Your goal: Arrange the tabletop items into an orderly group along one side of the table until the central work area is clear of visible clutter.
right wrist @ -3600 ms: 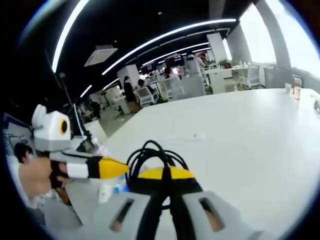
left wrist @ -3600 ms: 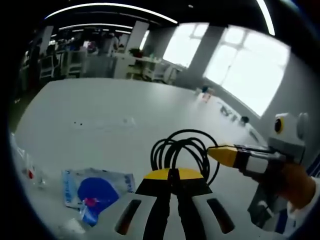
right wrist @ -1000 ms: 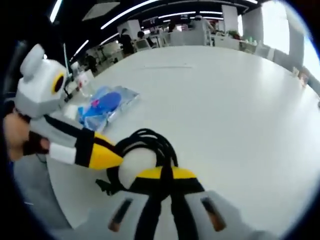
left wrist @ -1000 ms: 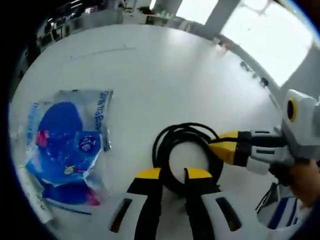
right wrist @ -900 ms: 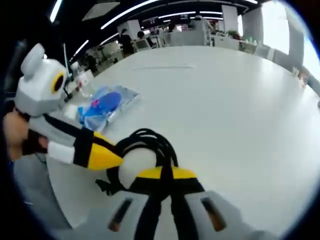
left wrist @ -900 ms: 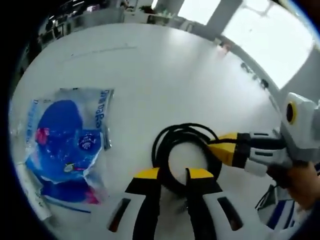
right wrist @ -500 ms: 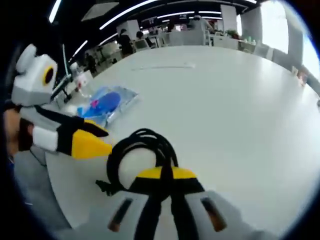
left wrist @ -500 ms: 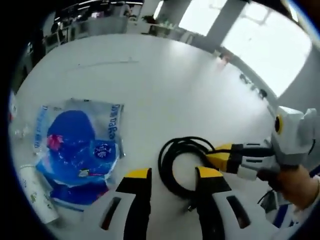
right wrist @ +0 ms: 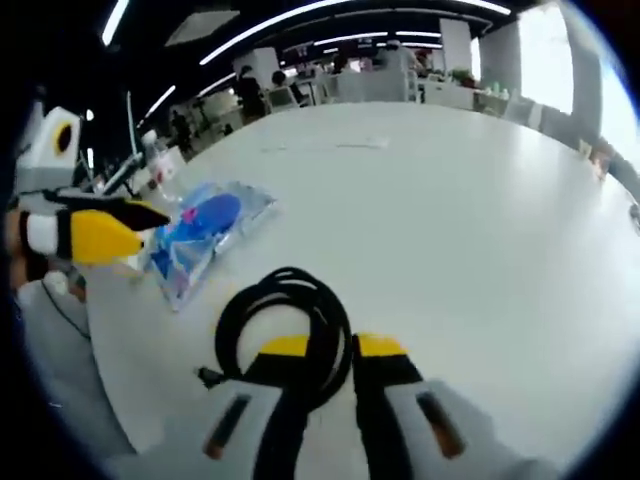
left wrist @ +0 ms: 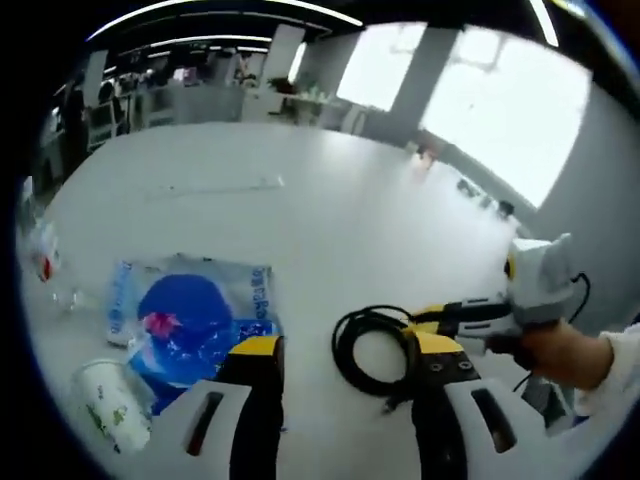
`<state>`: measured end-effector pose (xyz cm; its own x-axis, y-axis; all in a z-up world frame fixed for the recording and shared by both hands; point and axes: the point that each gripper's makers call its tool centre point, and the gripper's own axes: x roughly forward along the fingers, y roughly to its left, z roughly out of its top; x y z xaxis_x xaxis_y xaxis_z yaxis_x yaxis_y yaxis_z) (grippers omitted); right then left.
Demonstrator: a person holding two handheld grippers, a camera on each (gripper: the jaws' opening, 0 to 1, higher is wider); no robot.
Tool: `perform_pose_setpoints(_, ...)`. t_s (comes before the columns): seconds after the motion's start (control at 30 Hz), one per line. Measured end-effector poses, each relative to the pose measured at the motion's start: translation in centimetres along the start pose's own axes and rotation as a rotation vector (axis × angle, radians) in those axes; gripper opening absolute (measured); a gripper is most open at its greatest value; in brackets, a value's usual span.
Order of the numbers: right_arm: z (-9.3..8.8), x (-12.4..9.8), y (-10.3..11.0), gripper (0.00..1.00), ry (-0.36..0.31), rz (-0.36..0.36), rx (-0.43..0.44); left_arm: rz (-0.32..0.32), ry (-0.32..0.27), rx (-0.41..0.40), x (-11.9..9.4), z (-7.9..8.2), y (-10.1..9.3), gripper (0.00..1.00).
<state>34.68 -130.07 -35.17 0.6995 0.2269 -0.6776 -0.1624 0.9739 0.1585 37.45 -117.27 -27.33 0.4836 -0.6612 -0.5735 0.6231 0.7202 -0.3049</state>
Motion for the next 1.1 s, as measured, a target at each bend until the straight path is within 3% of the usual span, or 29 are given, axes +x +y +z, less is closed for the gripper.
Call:
perform_pose_setpoints(0.1, 0.9, -0.3, -0.1, 0.43, -0.030, -0.003, 0.009, 0.020, -0.054, 0.001, -1.2, 0.8, 1.2, 0.61)
perform_pose_setpoints(0.23, 2.5, -0.5, 0.0, 0.78, -0.097, 0.004, 0.057, 0.087, -0.104, 0.005, -2.6, 1.3, 3.7, 0.92)
perform_pose_setpoints(0.3, 3.3, -0.5, 0.1, 0.89, -0.132, 0.018, 0.106, 0.108, -0.122, 0.035, -3.3, 1.5, 4.7, 0.96)
perform_pose_setpoints(0.87, 3.7, -0.8, 2.1, 0.82, -0.116, 0.049, 0.093, 0.190, -0.038, 0.031, -5.2, 0.0, 10.6, 0.96)
perform_pose_setpoints(1.03, 4.1, -0.8, 3.1, 0.77, -0.125, 0.049, 0.092, 0.192, 0.005, 0.047, -5.4, -0.3, 12.1, 0.91)
perform_pose_setpoints(1.1, 4.1, -0.8, 3.5, 0.76, -0.131, 0.044, 0.096, 0.199, 0.060, 0.071, -5.5, -0.9, 12.8, 0.88)
